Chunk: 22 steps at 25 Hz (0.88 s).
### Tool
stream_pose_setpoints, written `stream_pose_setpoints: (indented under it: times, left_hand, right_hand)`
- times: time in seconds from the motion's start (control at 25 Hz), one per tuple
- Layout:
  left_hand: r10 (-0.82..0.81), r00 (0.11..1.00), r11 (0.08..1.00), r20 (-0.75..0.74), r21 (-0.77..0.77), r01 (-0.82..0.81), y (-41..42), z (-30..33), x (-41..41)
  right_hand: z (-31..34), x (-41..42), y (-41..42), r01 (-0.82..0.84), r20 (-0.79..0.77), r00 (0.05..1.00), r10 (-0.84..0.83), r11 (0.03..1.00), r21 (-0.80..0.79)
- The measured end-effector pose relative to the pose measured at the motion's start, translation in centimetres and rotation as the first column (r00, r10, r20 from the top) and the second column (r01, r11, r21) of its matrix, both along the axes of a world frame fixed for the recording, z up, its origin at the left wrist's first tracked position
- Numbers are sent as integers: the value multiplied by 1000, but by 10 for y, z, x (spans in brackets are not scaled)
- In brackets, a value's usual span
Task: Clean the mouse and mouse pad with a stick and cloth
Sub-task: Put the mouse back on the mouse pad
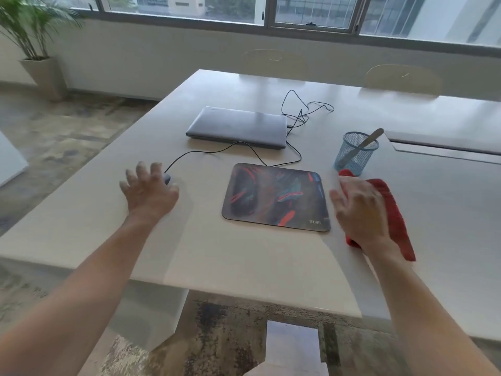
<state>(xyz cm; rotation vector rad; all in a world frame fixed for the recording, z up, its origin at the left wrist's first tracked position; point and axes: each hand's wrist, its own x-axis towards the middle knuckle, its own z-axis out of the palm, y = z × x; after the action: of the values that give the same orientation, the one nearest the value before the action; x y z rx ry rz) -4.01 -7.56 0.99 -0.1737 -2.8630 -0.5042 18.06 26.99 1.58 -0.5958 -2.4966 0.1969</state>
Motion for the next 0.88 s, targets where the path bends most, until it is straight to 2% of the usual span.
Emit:
stream_pose_setpoints:
  times: [0.08, 0.2, 0.52, 0.88]
  left_hand:
    - [49, 995, 997, 89, 54, -54, -6, 0, -3]
    - [58, 988, 993, 145, 91, -72, -12, 1, -4]
    - [-35, 987, 966, 159, 258, -7, -2, 11, 0]
    - [-222, 970, 899, 96, 405, 166, 109, 23, 50]
  right_hand:
    - [-7, -12, -25, -88, 119, 988, 102, 989, -118]
    - [-24, -20, -48, -37, 224, 970, 92, 971, -237]
    - [-39, -20, -59, 10, 202, 979, 38, 972, -235]
    - [-38, -21, -58, 11, 193, 980, 36, 972, -235]
